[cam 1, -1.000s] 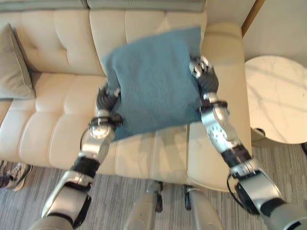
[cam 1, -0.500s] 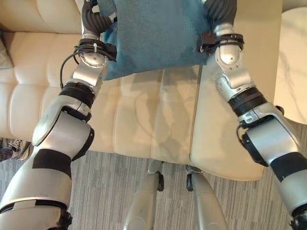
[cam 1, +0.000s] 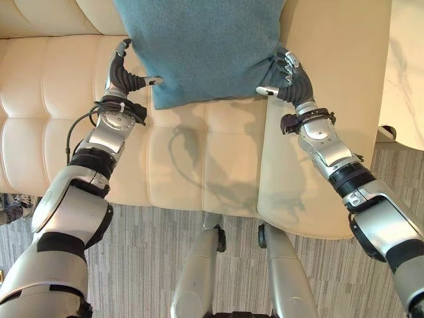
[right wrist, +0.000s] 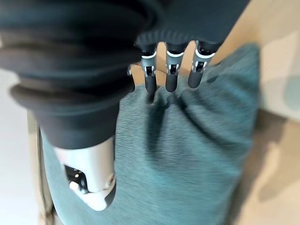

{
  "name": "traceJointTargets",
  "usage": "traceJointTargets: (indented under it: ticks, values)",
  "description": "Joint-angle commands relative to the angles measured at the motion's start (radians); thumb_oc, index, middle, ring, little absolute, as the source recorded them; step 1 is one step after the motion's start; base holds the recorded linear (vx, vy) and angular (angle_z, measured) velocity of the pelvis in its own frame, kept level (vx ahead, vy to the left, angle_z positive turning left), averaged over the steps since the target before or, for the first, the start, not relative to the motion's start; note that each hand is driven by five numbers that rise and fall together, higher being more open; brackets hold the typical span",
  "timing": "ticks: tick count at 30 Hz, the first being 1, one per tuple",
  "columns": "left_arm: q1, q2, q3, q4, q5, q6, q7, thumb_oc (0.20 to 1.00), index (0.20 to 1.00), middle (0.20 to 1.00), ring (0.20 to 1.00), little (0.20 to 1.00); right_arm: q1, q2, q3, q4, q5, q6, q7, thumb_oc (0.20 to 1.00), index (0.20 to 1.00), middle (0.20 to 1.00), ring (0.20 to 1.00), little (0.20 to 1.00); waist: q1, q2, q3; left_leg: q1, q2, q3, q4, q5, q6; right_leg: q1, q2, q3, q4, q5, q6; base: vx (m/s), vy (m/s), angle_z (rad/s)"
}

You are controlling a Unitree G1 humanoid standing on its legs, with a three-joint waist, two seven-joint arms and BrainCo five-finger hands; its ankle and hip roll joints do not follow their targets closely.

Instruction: Pick up all the scattered cushions and arrange them neatly on the sofa.

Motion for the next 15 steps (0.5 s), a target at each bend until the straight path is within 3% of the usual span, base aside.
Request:
traceJointTargets:
  ticks: [1, 3, 5, 6, 8, 9, 11, 15]
  values:
    - [0.062, 0.085, 0.100, -0.147, 0.031, -0.087, 0.026, 1.000, 1.000, 1.000, 1.000, 1.000, 0.054, -0.006, -0.089, -0.132, -0.077, -0.041, 0.012, 1.000, 1.000, 1.000, 1.000, 1.000, 0.021, -0.035, -0.011, 0.012, -0.040, 0.025, 0.001, -0.092, -0.058, 0.074, -0.062, 0.003, -0.120, 0.008, 0.081, 0.00, -0.027, -0.06]
    - [0.322, 0.100, 0.249, -0.334, 0.017, -0.120, -0.007, 1.000, 1.000, 1.000, 1.000, 1.000, 0.252, -0.073, -0.171, -0.321, -0.183, -0.040, 0.030, 1.000, 1.000, 1.000, 1.000, 1.000, 0.022, -0.051, -0.035, 0.065, -0.037, 0.026, 0.004, -0.107, -0.054, 0.127, -0.060, -0.007, -0.126, 0.000, 0.080, 0.04, -0.016, -0.10]
    - [0.415, 0.093, 0.296, -0.379, 0.014, -0.122, -0.020, 1.000, 1.000, 1.000, 1.000, 1.000, 0.321, -0.086, -0.201, -0.378, -0.220, -0.038, 0.036, 1.000, 1.000, 1.000, 1.000, 1.000, 0.020, -0.053, -0.049, 0.077, -0.036, 0.028, 0.004, -0.110, -0.050, 0.140, -0.061, -0.010, -0.131, 0.002, 0.079, 0.07, 0.001, -0.13]
    - [0.630, 0.054, 0.396, -0.464, 0.011, -0.123, -0.073, 1.000, 1.000, 1.000, 1.000, 1.000, 0.502, -0.120, -0.284, -0.492, -0.293, -0.038, 0.066, 1.000, 1.000, 1.000, 1.000, 1.000, 0.014, -0.065, -0.084, 0.130, -0.037, 0.035, 0.001, -0.130, -0.043, 0.189, -0.063, -0.018, -0.130, -0.013, 0.079, 0.13, -0.012, -0.17]
    - [0.805, 0.018, 0.452, -0.507, 0.036, -0.109, -0.121, 1.000, 1.000, 1.000, 1.000, 1.000, 0.681, -0.135, -0.350, -0.576, -0.342, -0.040, 0.107, 1.000, 1.000, 1.000, 1.000, 1.000, 0.004, -0.075, -0.120, 0.178, -0.037, 0.037, -0.002, -0.143, -0.035, 0.230, -0.066, -0.024, -0.128, -0.022, 0.080, 0.14, -0.007, -0.09]
    - [0.809, 0.017, 0.453, -0.510, 0.037, -0.108, -0.121, 1.000, 1.000, 1.000, 1.000, 1.000, 0.685, -0.135, -0.352, -0.580, -0.342, -0.039, 0.108, 1.000, 1.000, 1.000, 1.000, 1.000, 0.005, -0.074, -0.124, 0.174, -0.036, 0.037, -0.004, -0.139, -0.035, 0.227, -0.066, -0.024, -0.131, -0.017, 0.080, 0.10, 0.003, -0.03]
    - [1.041, -0.083, 0.523, -0.532, 0.026, -0.079, -0.204, 1.000, 1.000, 1.000, 1.000, 1.000, 0.931, -0.125, -0.440, -0.631, -0.415, -0.023, 0.168, 1.000, 1.000, 1.000, 1.000, 1.000, -0.015, -0.090, -0.177, 0.247, -0.036, 0.035, 0.000, -0.164, -0.025, 0.304, -0.070, -0.031, -0.131, -0.036, 0.083, 0.16, 0.003, -0.01]
    - [1.193, -0.149, 0.544, -0.475, 0.057, -0.049, -0.264, 1.000, 1.000, 1.000, 1.000, 1.000, 1.127, -0.076, -0.512, -0.555, -0.424, -0.006, 0.218, 1.000, 1.000, 1.000, 1.000, 1.000, -0.041, -0.099, -0.225, 0.314, -0.036, 0.041, 0.008, -0.186, -0.019, 0.367, -0.066, -0.033, -0.132, -0.043, 0.089, 0.09, 0.017, -0.02]
